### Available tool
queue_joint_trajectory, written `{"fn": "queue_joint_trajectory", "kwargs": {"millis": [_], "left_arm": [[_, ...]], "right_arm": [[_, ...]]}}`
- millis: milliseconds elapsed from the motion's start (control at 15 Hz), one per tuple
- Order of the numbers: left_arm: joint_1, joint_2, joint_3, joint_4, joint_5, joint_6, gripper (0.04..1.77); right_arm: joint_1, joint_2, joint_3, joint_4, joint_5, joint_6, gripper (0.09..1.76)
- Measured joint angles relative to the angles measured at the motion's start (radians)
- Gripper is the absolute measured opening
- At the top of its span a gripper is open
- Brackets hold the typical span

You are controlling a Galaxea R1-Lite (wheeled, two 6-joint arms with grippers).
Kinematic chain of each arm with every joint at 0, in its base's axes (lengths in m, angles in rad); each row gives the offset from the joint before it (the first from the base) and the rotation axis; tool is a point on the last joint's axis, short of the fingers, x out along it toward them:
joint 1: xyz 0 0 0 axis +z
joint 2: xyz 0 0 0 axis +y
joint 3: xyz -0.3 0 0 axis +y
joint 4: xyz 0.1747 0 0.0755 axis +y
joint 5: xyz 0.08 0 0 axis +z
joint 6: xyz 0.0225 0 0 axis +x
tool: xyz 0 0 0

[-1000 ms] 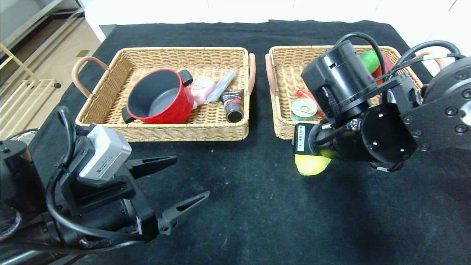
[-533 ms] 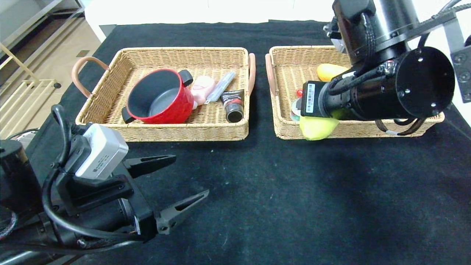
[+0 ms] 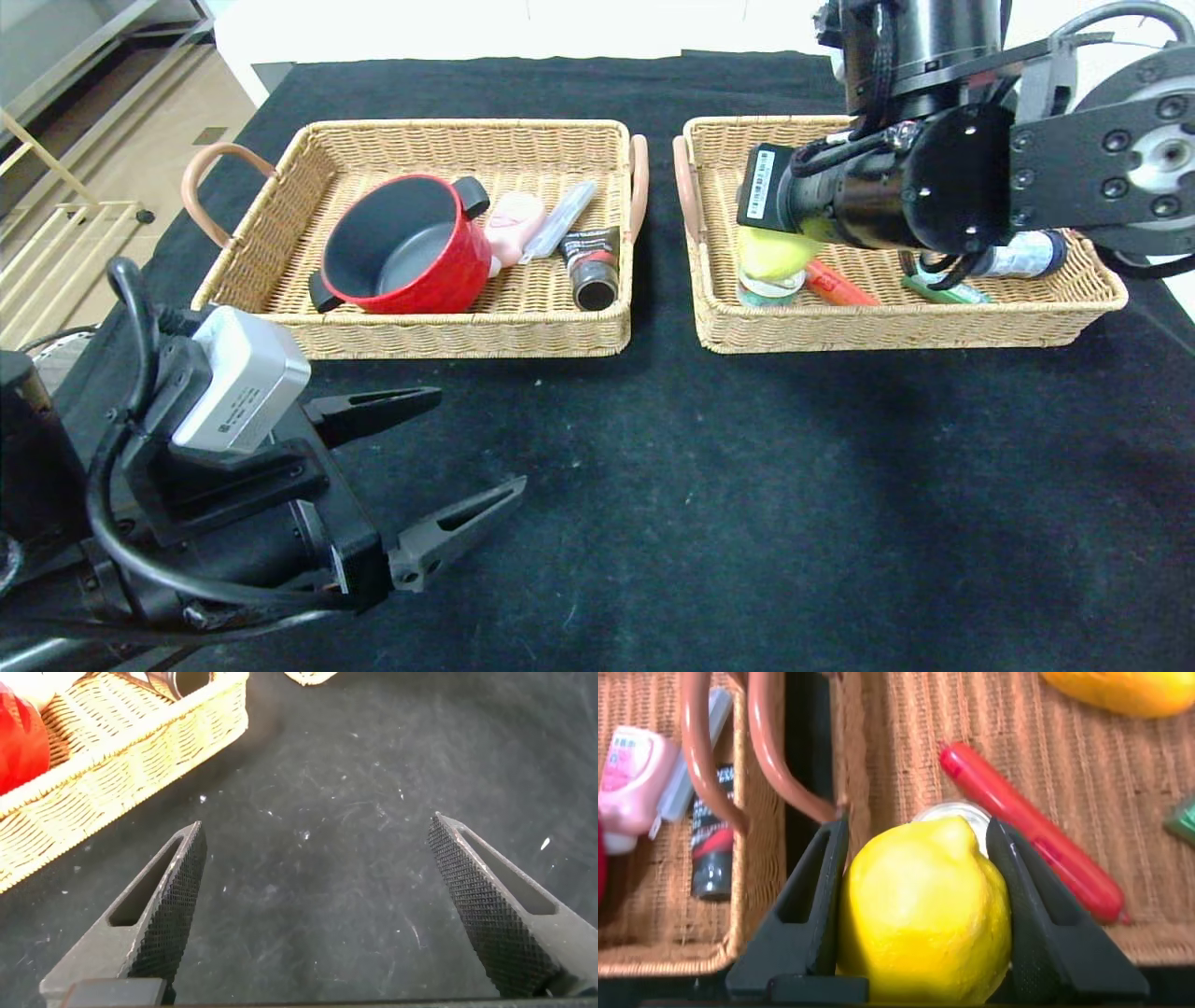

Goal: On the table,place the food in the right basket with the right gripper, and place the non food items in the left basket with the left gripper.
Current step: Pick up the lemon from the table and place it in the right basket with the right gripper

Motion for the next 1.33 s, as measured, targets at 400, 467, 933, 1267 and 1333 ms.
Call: {"fn": "queue_joint_trajectory", "kwargs": {"millis": [400, 467, 933, 1267, 1333], "left_arm": [[0.000, -0.001, 0.000, 0.000, -0.001, 0.000, 1.72], [0.000, -0.002, 0.000, 0.000, 0.000, 0.000, 1.72], [0.000, -0.002, 0.001, 0.000, 0.000, 0.000, 1.72], [0.000, -0.002, 0.001, 0.000, -0.001, 0.000, 1.72], [0.000, -0.002, 0.001, 0.000, -0.001, 0.000, 1.72]], "right_arm": [[-0.021, 0.074, 0.000, -0.128, -0.010, -0.069, 1.04], [-0.025, 0.084, 0.000, -0.131, -0.012, -0.076, 1.04], [-0.064, 0.109, 0.000, -0.155, -0.013, -0.105, 1.04], [-0.081, 0.114, 0.000, -0.170, -0.013, -0.115, 1.06], [-0.083, 0.114, 0.000, -0.171, -0.013, -0.114, 1.15]]}}
